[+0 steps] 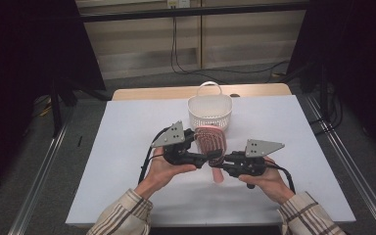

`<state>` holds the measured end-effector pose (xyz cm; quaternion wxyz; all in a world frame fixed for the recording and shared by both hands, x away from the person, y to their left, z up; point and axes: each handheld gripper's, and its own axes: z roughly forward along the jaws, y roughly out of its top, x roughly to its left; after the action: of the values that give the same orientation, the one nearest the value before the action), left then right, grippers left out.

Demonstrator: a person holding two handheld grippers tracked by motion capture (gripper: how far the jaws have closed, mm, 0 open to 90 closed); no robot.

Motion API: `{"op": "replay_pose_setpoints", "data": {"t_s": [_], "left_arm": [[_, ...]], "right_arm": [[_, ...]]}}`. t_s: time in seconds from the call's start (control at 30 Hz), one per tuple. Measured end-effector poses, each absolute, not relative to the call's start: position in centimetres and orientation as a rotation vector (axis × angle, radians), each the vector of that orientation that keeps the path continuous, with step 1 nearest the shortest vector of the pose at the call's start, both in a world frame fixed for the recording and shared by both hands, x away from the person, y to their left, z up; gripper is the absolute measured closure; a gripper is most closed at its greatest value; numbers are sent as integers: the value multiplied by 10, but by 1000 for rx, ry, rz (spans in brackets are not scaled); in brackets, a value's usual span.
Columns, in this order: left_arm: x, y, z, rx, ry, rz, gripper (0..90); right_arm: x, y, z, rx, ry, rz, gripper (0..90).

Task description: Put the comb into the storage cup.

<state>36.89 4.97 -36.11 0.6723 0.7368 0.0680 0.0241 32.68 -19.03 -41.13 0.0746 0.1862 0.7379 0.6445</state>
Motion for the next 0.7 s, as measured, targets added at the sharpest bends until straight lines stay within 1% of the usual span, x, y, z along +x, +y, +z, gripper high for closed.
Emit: {"op": "replay_pose_setpoints", "data": {"t_s": [0.57,0.7], "left_arm": [[366,47,-360,1650,128,9,524],[365,47,-360,1647,132,14,540]], "right_arm": [[327,-190,-411,554,2221,1956,807],[327,-191,-411,560,2218,1950,801]]}}
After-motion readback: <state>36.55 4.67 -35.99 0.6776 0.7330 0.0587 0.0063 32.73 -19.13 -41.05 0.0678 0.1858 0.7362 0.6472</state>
